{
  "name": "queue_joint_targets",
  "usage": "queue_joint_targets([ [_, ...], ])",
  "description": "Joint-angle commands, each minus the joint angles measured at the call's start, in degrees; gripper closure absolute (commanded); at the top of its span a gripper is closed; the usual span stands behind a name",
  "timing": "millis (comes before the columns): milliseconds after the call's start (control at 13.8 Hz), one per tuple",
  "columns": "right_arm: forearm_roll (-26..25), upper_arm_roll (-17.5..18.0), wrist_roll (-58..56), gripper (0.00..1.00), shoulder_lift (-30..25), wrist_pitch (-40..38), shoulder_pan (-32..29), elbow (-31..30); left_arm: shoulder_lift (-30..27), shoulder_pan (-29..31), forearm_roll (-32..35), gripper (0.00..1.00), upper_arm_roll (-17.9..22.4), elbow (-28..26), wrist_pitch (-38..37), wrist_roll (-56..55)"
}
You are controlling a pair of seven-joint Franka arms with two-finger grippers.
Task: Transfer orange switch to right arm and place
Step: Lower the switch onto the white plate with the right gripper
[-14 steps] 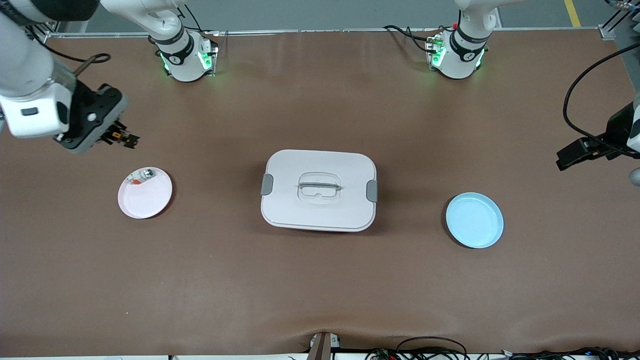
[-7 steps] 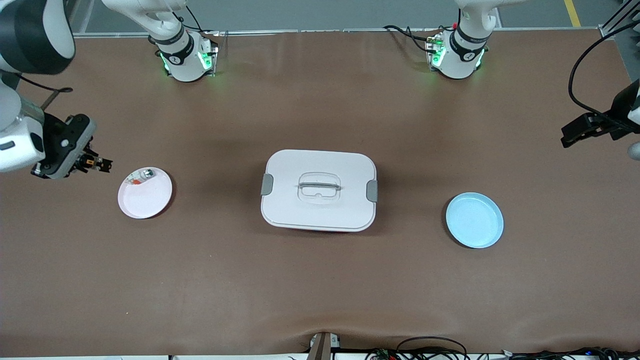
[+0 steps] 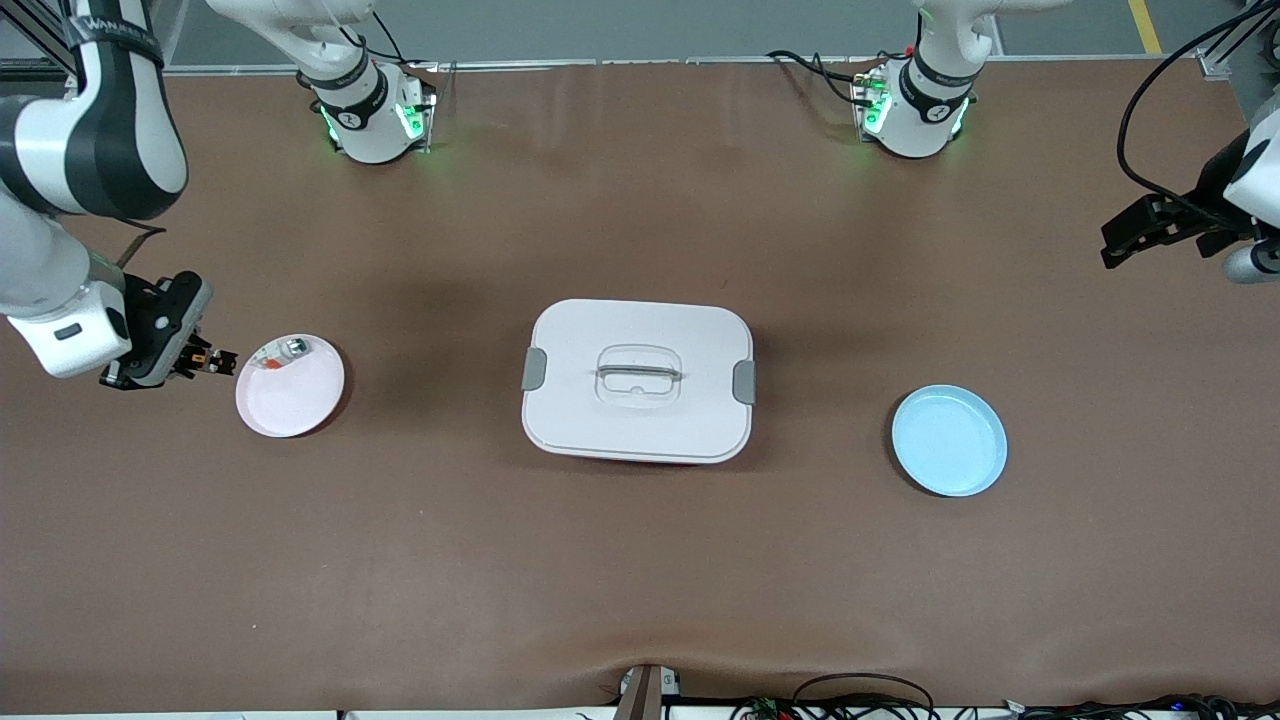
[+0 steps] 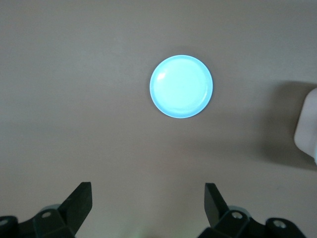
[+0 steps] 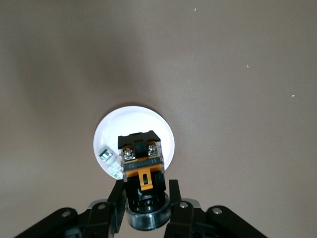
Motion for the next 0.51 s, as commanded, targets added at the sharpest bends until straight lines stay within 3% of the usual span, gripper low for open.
queue_joint_targets([
  [0,-1.3,1.1,-3.3,1.0,-2.6,8.0,-3.1,-8.3,-1.0,-0.4,-1.8,0.0,0.7,-0.8,0.9,1.2],
  [436,-1.3,1.0,-3.6,1.0,-2.3,24.2,-4.9,-20.6,-0.4,-0.8,-1.7,0.0,0.5,2.5,-1.5,1.8],
])
